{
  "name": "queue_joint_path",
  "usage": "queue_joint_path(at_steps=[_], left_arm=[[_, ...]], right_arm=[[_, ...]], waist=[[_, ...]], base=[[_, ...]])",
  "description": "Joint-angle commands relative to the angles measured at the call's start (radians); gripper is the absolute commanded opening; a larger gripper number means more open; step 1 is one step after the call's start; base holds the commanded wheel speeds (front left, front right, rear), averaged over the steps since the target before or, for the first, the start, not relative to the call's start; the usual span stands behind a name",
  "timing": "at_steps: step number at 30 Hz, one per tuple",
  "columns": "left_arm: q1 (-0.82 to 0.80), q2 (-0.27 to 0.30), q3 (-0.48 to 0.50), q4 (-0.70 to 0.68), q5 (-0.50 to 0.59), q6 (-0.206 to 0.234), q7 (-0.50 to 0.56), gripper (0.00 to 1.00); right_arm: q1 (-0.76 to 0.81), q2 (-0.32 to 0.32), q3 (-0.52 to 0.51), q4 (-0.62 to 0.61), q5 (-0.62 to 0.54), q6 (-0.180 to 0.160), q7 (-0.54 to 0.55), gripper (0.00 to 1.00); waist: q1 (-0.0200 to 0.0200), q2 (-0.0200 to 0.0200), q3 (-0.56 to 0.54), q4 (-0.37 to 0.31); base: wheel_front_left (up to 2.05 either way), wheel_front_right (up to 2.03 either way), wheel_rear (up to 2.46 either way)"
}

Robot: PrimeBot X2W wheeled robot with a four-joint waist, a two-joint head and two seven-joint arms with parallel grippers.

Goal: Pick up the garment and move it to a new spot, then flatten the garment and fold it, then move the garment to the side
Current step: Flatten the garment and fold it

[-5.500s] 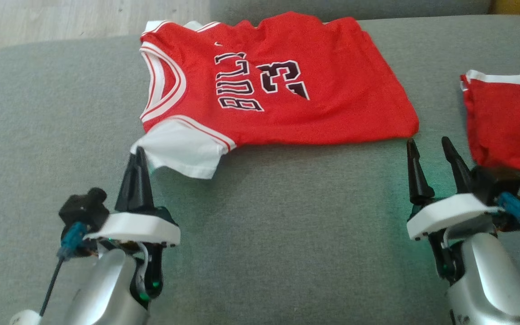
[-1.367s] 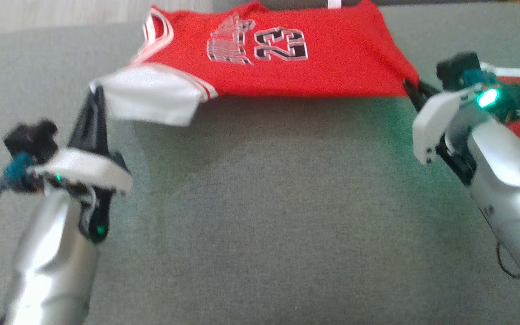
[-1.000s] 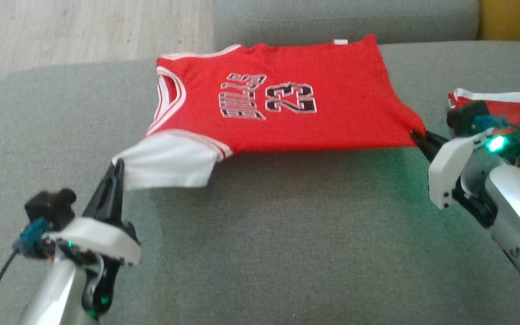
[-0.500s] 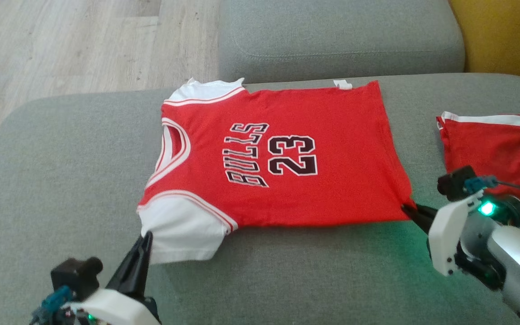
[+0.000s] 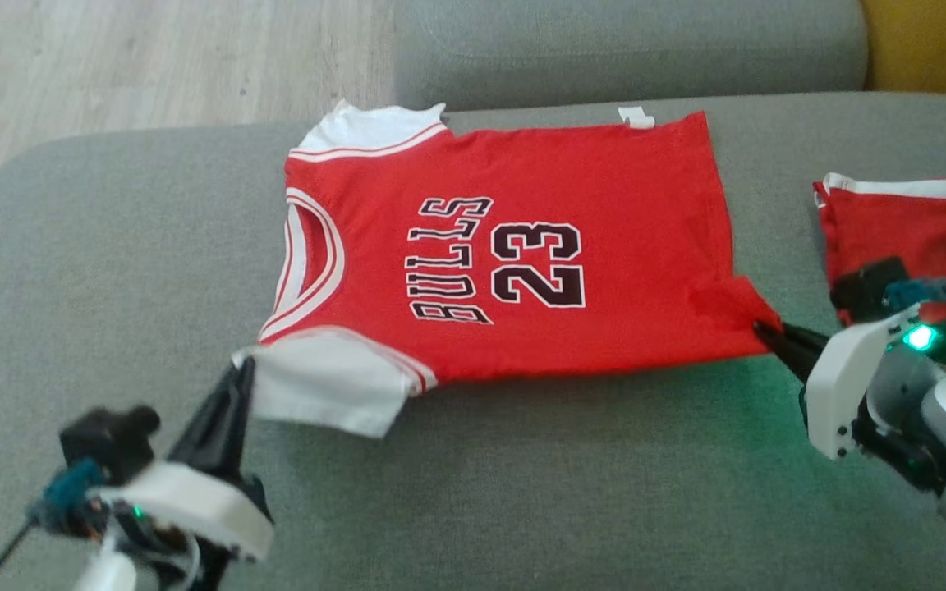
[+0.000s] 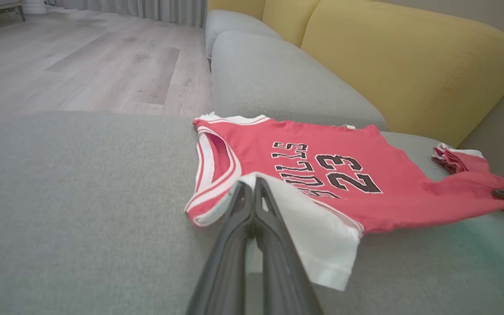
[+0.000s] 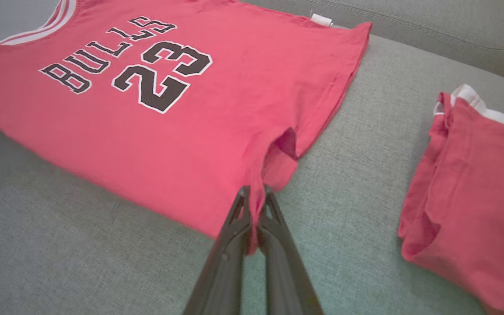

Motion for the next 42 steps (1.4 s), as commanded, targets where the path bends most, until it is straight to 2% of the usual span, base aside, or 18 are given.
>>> queue_joint_path(at_steps=[1, 13, 19, 30, 31, 32, 33, 42], left_arm=[[-0.077, 0.029, 0.053, -0.021, 0.007, -0.003, -0.005, 0.00], [-0.343, 0.079, 0.060, 0.144, 0.024, -0.049, 0.048, 0.00], [-0.500, 0.085, 0.021, 0.282, 0.046, -0.089, 0.094, 0.00], [-0.732, 0.064, -0.060, 0.527, 0.100, -0.135, 0.104, 0.00], [-0.749, 0.061, -0.066, 0.547, 0.102, -0.138, 0.103, 0.16], [-0.767, 0.058, -0.070, 0.566, 0.104, -0.140, 0.100, 0.80], [-0.785, 0.053, -0.071, 0.583, 0.108, -0.140, 0.090, 1.00], [-0.890, -0.007, -0.010, 0.673, 0.105, -0.099, -0.161, 1.00]], right_arm=[[-0.032, -0.011, -0.020, -0.026, -0.011, -0.001, 0.003, 0.00], [-0.137, 0.085, -0.131, -0.005, -0.062, -0.001, 0.097, 0.00], [-0.208, 0.127, -0.149, 0.056, -0.089, -0.001, 0.136, 0.00], [-0.317, 0.168, -0.128, 0.153, -0.114, -0.001, 0.137, 0.00], [-0.327, 0.170, -0.127, 0.162, -0.118, -0.001, 0.130, 0.00], [-0.338, 0.172, -0.130, 0.170, -0.125, -0.001, 0.116, 0.85], [-0.348, 0.177, -0.134, 0.181, -0.129, -0.001, 0.102, 1.00], [-0.403, 0.218, -0.179, 0.252, -0.173, -0.001, -0.108, 1.00]], waist=[[-0.0001, -0.0001, 0.019, -0.003], [-0.0001, -0.0001, 0.144, -0.020], [-0.0001, -0.0001, 0.200, -0.020], [-0.0001, -0.0001, 0.270, -0.017], [-0.0001, -0.0001, 0.275, -0.017], [-0.0001, -0.0001, 0.279, -0.018], [-0.0001, -0.0001, 0.283, -0.018], [-0.0001, -0.0001, 0.276, -0.013]], base=[[0.00, 0.00, 0.00], [0.00, 0.00, 0.00], [0.00, 0.00, 0.00], [0.00, 0.00, 0.00], [0.00, 0.00, 0.00], [0.00, 0.00, 0.00], [0.00, 0.00, 0.00], [0.00, 0.00, 0.00]])
